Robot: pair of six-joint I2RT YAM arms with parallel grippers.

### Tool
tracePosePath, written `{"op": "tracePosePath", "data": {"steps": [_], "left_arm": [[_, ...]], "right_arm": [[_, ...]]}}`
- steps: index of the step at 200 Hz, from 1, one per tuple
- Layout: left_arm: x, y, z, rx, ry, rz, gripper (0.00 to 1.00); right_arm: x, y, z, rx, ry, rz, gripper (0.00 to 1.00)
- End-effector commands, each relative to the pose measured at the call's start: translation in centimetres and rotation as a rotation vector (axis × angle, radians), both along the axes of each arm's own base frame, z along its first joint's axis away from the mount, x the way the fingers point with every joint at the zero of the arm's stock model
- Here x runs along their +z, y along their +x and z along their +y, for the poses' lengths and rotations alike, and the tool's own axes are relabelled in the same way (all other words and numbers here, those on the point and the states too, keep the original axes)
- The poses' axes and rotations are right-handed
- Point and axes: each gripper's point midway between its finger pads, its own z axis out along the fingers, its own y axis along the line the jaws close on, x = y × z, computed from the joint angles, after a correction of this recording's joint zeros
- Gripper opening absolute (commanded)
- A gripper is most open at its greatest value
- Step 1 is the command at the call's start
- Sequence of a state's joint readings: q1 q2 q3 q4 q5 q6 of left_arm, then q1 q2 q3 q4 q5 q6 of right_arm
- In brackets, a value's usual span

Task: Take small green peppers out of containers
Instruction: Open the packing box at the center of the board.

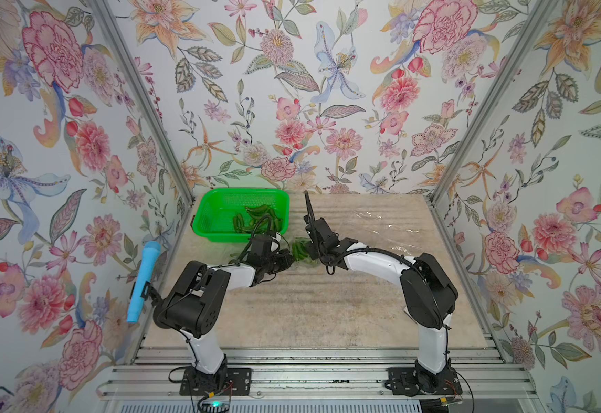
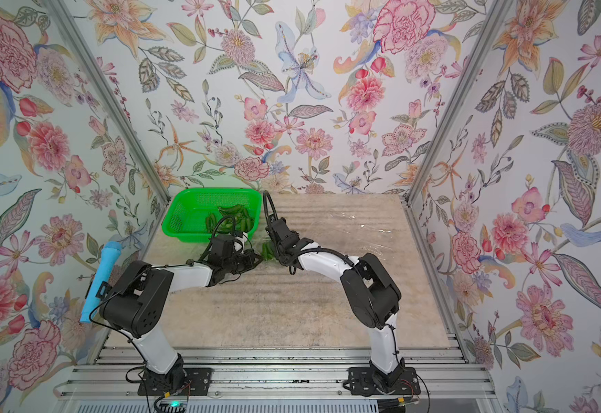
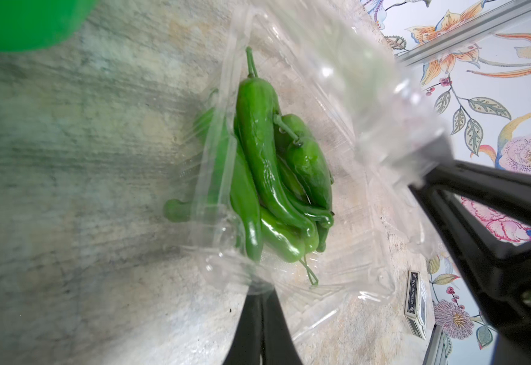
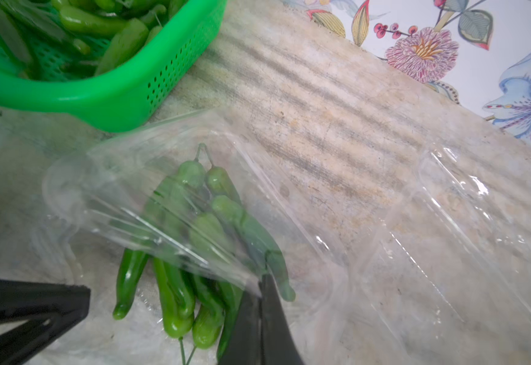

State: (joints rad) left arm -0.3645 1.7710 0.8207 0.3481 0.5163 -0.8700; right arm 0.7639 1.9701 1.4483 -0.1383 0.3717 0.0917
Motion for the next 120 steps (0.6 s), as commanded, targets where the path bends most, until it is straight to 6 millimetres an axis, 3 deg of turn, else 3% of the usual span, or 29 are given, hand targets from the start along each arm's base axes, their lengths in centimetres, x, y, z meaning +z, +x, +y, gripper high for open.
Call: {"op": "tracePosePath", "data": {"steps": [1, 37, 73, 120], "left_arm": [[-2.3, -2.3, 1.8, 0.003, 0.075, 0.112, 0.00], [-1.2, -1.4, 2.2, 0.013, 0.118, 0.092, 0.02], [-0.5, -0.8, 2.1, 0.016, 0.117, 0.082, 0.09], [0.5, -0.1, 2.0, 0.018, 0.108, 0.062, 0.15]], "right_arm": [[2.5, 2.1, -2.6, -0.123, 0.094, -0.029, 0.00], [3.8, 2.9, -1.7, -0.095, 0.182, -0.007, 0.02], [4.2, 3.6, -0.3, -0.030, 0.187, 0.017, 0.38], [5.0, 4.7, 0.9, 0.057, 0.189, 0.026, 0.57]]}}
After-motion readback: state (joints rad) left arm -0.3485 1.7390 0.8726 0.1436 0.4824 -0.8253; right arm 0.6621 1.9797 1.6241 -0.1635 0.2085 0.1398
